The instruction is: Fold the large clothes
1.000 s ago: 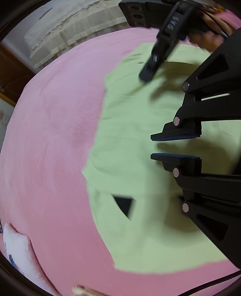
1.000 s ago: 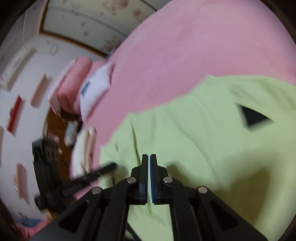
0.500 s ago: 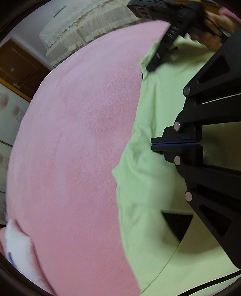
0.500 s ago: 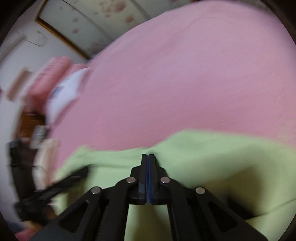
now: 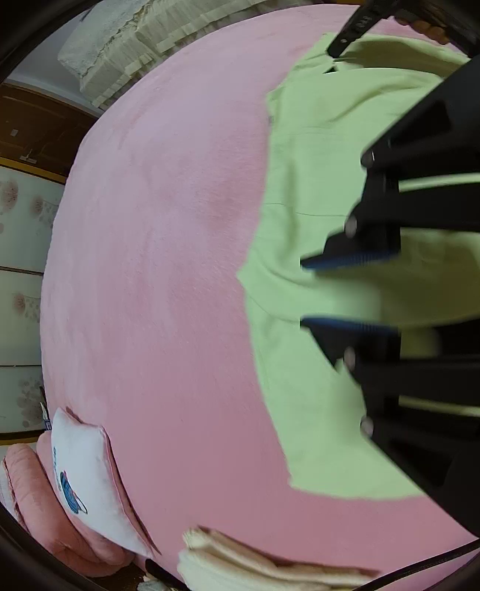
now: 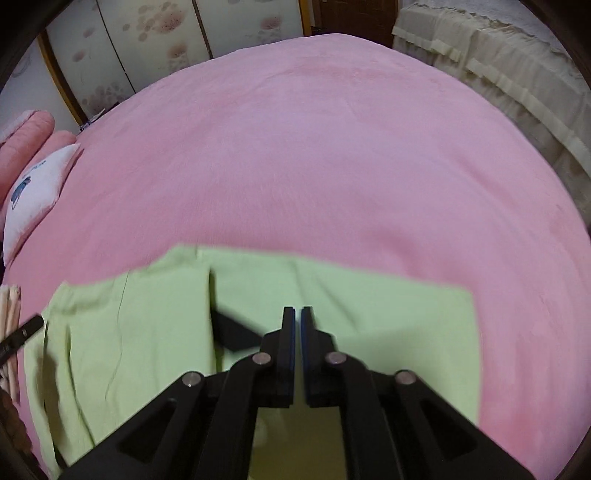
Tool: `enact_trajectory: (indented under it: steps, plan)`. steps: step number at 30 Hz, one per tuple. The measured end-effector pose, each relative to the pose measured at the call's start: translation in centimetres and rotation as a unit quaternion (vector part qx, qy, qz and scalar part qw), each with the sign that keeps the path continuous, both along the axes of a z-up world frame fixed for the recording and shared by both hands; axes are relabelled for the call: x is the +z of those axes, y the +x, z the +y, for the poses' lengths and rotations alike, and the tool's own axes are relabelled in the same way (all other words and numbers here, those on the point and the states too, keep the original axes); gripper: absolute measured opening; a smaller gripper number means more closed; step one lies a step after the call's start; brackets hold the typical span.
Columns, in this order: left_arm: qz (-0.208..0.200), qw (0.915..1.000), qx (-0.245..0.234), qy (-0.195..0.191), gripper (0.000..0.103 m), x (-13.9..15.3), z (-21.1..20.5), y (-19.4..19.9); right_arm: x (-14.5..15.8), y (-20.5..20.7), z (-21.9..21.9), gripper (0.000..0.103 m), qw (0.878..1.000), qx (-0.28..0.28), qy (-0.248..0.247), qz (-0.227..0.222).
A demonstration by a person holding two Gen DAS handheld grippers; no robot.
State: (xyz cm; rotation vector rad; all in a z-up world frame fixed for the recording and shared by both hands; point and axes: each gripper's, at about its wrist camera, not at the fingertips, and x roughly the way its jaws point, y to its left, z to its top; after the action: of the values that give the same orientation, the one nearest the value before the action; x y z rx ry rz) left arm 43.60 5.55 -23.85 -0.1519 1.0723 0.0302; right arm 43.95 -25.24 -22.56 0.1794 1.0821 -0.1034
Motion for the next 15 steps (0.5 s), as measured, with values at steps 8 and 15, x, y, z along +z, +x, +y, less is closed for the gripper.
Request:
enact_trajectory:
  steps: [8, 15]
  plan:
    - [0.094, 0.9956, 0.003, 0.001, 0.053, -0.5, 0.2, -8.1, 0.8, -10.0, 4.3, 0.004, 0.993, -0.040, 0.031, 0.107]
    - [0.138, 0.9870, -0.065, 0.051, 0.063, 1.1, -2.2, -17.3, 1.5, -18.0, 9.2, 0.028, 0.980, -0.066, 0.083, 0.169]
